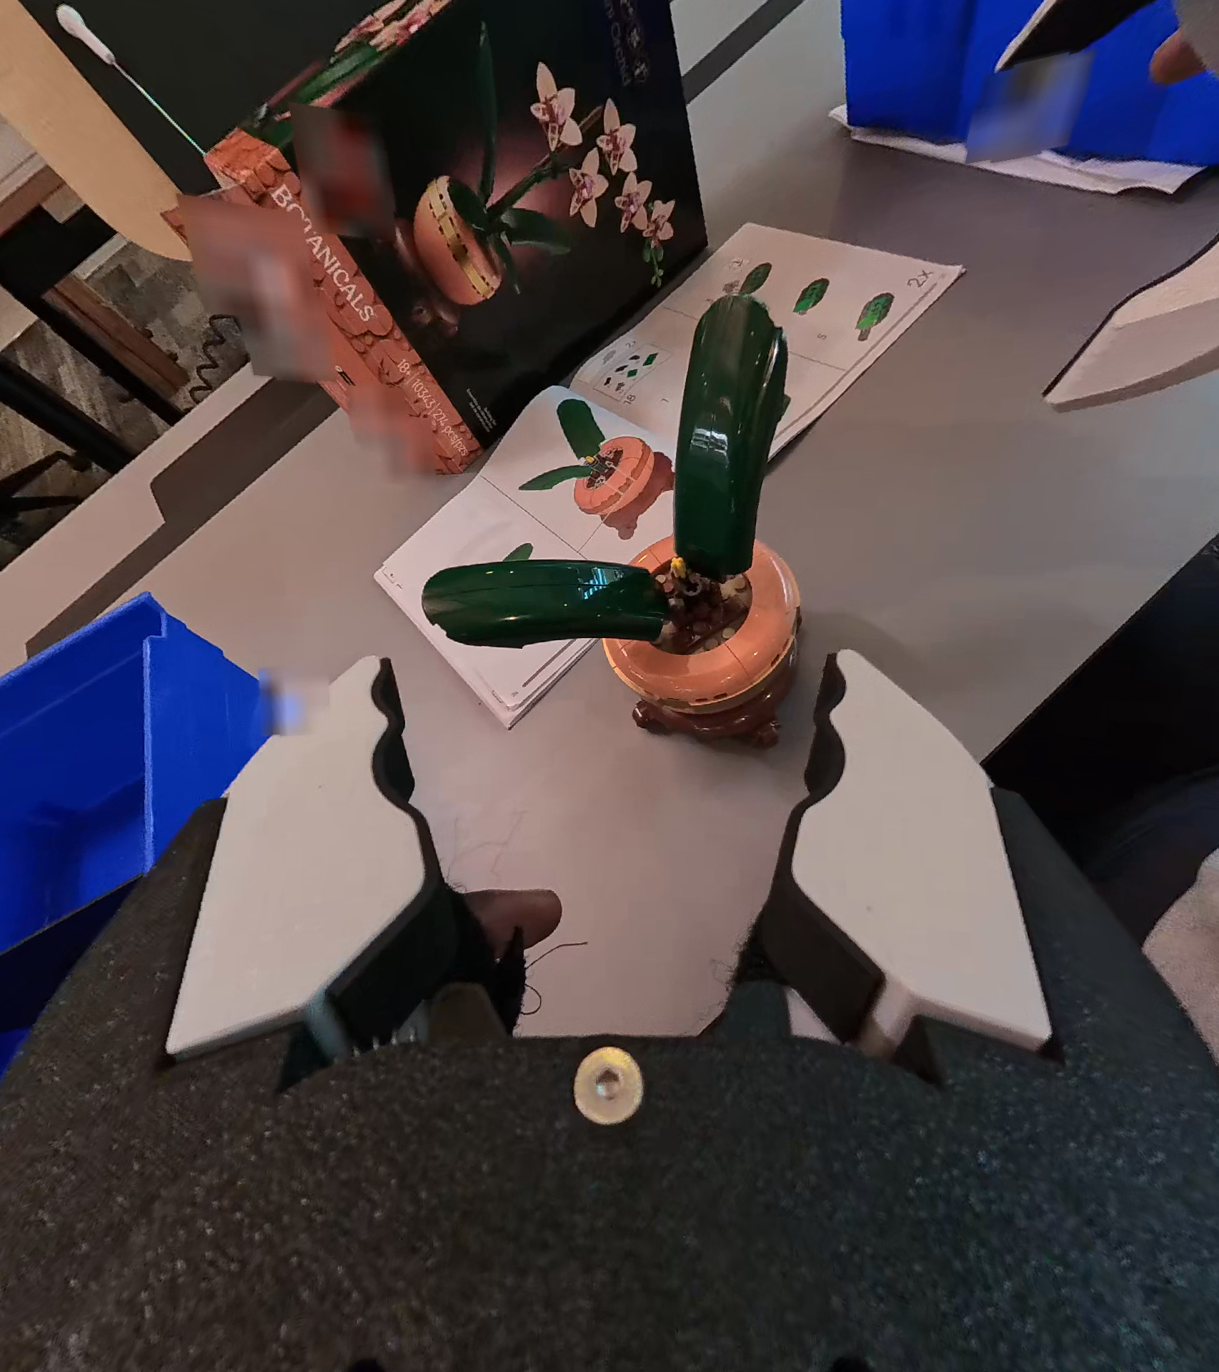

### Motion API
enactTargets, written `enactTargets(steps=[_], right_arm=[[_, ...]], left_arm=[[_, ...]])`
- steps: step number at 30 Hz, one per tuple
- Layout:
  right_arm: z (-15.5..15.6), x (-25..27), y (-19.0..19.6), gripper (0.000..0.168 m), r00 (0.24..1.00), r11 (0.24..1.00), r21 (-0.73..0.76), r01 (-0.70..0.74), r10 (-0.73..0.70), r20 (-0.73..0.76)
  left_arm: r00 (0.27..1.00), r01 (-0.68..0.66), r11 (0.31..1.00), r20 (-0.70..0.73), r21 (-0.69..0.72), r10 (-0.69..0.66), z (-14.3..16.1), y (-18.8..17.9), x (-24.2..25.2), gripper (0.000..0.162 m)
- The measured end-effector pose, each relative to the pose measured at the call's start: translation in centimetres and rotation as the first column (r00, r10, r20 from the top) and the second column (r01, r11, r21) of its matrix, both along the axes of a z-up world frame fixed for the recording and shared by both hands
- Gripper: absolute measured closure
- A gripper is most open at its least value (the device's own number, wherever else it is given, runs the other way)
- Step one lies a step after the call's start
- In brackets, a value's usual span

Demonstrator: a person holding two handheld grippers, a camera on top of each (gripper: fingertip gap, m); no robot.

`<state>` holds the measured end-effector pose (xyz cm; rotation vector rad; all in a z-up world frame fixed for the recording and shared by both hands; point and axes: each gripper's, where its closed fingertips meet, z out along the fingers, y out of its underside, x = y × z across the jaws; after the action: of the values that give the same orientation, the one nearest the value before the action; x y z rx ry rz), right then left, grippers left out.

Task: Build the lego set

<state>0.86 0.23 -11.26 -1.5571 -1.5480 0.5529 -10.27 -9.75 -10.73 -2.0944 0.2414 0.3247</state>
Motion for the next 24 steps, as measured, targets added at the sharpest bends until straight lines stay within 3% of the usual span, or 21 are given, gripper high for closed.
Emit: enactTargets(steps=[19,24], right_arm=[[0.0,0.1,1.0,0.072,1.0,1.0,-0.016,0.022,-0.022,-0.007],[0.2,0.0,-0.1,0.072,0.992,0.995,-0.076,-0.064,0.055,-0.115]], left_arm=[[1.0,0.02,1.0,0.002,-0.001,-0.02,0.1,0.4,0.2,0.057],[0.995,0.09,0.989,0.026,0.116,-0.093,0.3,0.6,1.1,0.058]])
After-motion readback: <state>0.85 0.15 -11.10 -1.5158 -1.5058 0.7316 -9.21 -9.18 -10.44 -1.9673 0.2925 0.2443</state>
